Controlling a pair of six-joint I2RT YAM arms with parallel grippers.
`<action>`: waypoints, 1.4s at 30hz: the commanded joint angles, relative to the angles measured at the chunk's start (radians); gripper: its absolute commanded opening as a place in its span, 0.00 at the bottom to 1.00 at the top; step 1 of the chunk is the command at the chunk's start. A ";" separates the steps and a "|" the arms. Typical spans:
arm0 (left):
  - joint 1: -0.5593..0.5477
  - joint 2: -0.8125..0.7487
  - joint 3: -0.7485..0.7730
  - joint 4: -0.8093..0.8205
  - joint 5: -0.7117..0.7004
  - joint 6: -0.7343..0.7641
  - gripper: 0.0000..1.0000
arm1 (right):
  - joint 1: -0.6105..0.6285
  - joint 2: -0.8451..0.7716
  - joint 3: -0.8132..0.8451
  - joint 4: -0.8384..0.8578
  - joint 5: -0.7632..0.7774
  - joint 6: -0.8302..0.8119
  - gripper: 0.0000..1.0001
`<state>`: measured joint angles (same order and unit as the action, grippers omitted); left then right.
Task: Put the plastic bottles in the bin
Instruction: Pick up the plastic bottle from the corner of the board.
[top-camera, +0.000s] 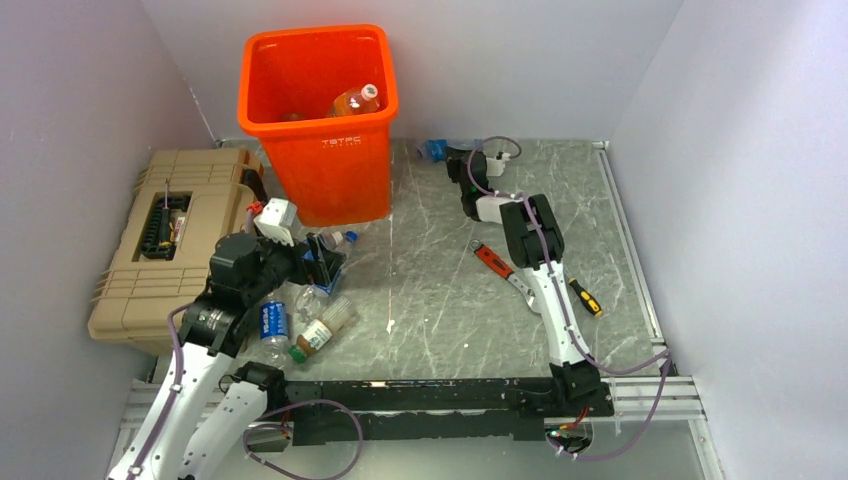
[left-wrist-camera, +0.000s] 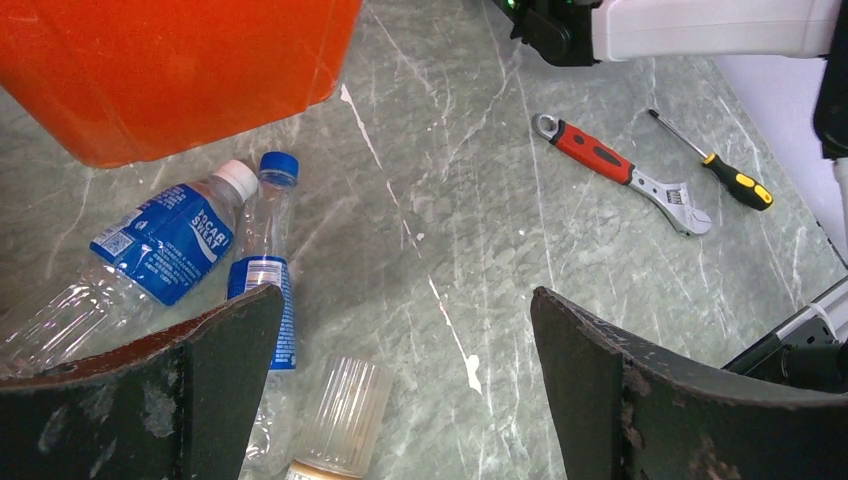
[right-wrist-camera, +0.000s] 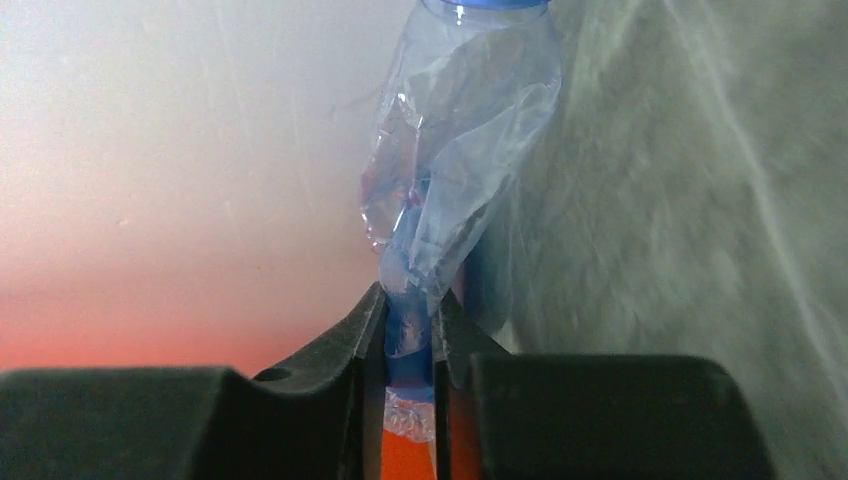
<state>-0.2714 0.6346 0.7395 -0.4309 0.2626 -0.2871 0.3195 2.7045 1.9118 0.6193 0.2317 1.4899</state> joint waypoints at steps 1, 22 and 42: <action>0.005 -0.033 -0.002 0.021 -0.019 -0.019 1.00 | -0.002 -0.138 -0.193 0.009 0.008 -0.069 0.12; 0.003 -0.170 -0.045 0.249 0.050 -0.149 1.00 | 0.163 -1.619 -1.334 0.005 -0.192 -0.646 0.00; 0.000 0.375 0.007 1.207 0.758 -0.599 0.99 | 0.312 -2.055 -1.346 -0.572 -0.948 -1.107 0.00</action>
<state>-0.2714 0.9833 0.7006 0.5468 0.9051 -0.8040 0.6071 0.6312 0.5842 -0.0166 -0.5972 0.4248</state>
